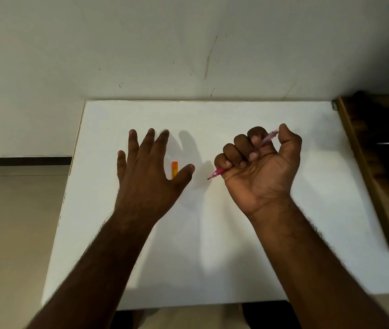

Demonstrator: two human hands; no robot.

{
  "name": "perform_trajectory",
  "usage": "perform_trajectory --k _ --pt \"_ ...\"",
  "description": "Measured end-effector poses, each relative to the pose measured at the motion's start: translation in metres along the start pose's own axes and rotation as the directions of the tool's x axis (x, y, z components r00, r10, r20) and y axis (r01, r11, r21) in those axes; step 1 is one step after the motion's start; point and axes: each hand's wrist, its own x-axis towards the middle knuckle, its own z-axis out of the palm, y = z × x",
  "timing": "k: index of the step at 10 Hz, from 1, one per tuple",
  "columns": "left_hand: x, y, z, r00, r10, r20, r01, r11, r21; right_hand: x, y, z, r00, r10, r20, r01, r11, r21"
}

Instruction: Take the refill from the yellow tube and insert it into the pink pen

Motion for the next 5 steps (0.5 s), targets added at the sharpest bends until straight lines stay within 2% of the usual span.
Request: perform_trajectory --k 5 --pt "-0.0004 0.0009 -0.0008 1.000 -0.002 0.008 0.002 1.000 -0.005 0.0012 0.0004 -0.0036 1.000 -0.012 0.028 0.010 0.997 0.076"
